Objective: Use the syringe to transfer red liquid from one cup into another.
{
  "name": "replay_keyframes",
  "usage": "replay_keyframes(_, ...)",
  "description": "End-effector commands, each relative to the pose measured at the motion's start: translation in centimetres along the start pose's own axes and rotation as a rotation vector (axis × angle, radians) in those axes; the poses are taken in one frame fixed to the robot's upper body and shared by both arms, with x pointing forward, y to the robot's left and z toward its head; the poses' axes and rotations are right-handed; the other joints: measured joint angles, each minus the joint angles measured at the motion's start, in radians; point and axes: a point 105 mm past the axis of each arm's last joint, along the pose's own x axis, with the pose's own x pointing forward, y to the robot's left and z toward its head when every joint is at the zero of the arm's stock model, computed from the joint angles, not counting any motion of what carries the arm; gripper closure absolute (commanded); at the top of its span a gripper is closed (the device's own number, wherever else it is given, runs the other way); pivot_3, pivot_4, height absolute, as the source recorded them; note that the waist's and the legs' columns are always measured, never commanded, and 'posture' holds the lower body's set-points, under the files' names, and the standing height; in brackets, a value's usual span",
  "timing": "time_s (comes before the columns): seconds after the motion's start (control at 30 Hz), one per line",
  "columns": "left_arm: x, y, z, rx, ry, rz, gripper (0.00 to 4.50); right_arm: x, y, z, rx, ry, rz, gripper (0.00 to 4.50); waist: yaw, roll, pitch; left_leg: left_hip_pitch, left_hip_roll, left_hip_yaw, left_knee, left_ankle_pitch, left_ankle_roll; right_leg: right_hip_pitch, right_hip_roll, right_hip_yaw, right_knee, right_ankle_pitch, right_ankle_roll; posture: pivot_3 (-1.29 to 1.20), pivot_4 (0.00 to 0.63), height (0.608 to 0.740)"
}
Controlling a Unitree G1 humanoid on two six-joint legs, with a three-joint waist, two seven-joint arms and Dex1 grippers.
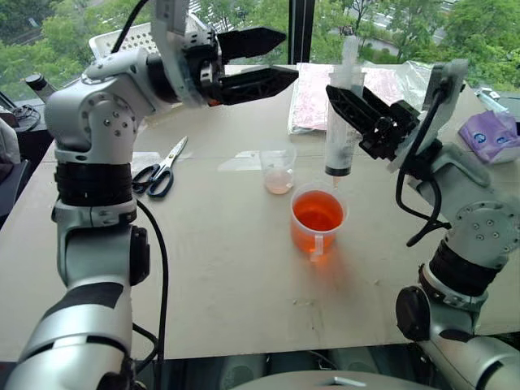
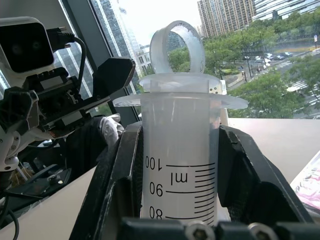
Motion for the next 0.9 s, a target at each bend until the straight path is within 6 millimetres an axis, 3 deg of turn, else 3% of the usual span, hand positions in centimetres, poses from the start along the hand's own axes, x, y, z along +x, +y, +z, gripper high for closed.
replay_keyframes(0.03, 0.4, -0.2, 1.2, 0.057, -0.018, -0.025, 0.00, -0.4, 2.3, 0.6, -0.076, -0.068, 0.112, 2.99, -0.008, 0.000, 0.000, 0.000, 0.000, 0.000, 0.000, 0.000, 0.000, 0.000, 0.000, 0.000, 0.000, 0.000, 0.000, 0.00, 0.150, 0.740)
replay_keyframes(0.57, 2.2, -1.3, -1.3, 0.000, 0.040, -0.132, 0.00, -0.6, 2.7, -3.9, -0.203, -0.050, 0.221, 2.99, -0.011, 0.000, 0.000, 0.001, 0.000, 0.000, 0.001, 0.000, 0.000, 0.000, 0.000, 0.001, 0.000, 0.000, 0.000, 0.00, 0.150, 0.740)
replay_keyframes(0.8, 2.4, -2.0, -2.1, -0.025, 0.064, -0.193, 0.00, -0.5, 2.0, -3.7, -0.225, -0.068, 0.216, 2.99, -0.011, 0.000, 0.000, 0.001, 0.000, 0.000, 0.001, 0.000, 0.000, 0.000, 0.000, 0.001, 0.000, 0.000, 0.000, 0.00, 0.150, 0.740)
replay_keyframes(0.9, 2.4, -3.1, -2.4, -0.062, 0.062, -0.256, 0.00, -0.5, 1.9, -3.6, -0.233, -0.072, 0.211, 2.99, -0.012, 0.000, 0.000, 0.001, 0.000, 0.000, 0.001, 0.000, 0.000, 0.000, 0.000, 0.001, 0.000, 0.000, 0.000, 0.00, 0.150, 0.740)
